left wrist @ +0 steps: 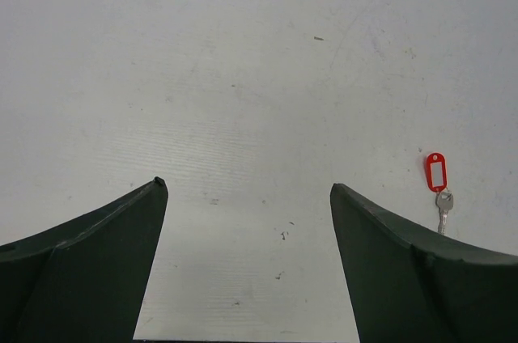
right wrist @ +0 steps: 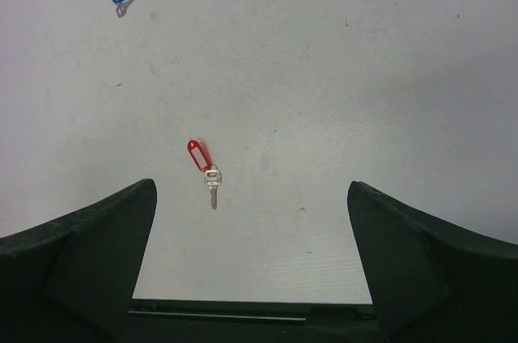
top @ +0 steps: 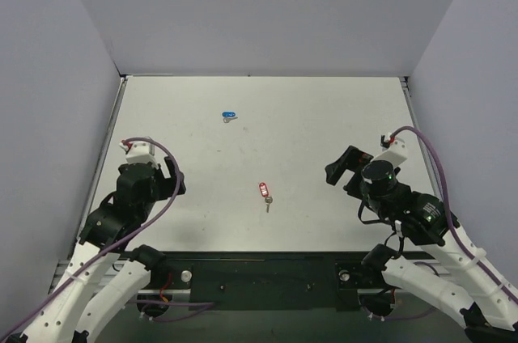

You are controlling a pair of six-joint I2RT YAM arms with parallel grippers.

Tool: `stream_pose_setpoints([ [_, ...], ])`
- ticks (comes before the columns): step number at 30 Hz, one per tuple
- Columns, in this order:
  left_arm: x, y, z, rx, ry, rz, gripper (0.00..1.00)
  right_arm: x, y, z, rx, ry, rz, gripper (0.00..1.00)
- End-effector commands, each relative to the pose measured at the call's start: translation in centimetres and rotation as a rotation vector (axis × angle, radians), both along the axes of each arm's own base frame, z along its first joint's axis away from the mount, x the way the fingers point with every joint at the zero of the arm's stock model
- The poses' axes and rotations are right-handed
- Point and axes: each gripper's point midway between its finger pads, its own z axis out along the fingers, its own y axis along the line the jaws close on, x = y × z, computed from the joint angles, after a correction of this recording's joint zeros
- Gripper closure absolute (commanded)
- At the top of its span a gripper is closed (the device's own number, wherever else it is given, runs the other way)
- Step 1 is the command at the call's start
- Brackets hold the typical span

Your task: Remove the keys from the keyring

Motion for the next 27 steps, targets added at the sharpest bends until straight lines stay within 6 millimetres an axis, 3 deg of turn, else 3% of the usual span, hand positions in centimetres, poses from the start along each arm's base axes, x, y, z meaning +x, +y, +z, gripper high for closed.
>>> stream_pose_setpoints([
  [1, 0.7, -1.4, 0.8, -0.013, -0.003, -0.059, 0.07, -1.3, -0.3, -1.3, 0.036, 0.045, -0.011, 0.0],
  [4, 0.7, -1.7, 0.8, -0.019, -0.003, -0.08, 0.07, -2.0, 0.0, -2.0, 0.032, 0.083, 0.01, 0.07],
  [11, 0.8, -3.0, 1.0, -0.036, -0.004, -0.146, 0.07, -3.3, 0.9, -3.3, 0.042, 0.123, 0.047, 0.08],
  [16, 1.1, -4.2, 1.6, -0.064, 0.014, -0.191, 0.1, -3.9, 3.3, -4.3, 0.073, 0.15, 0.127, 0.07],
  [20, 2.1, -7.0, 2.5, -0.143, -0.01, -0.271, 0.12, -4.0, 3.7, -5.8, 0.021, 0.172, 0.122, 0.07],
  [27, 3.2, -14.2, 0.4, -0.218, 0.026, -0.562, 0.15, -4.5, 5.1, -6.7, 0.024, 0.192, 0.186, 0.07],
])
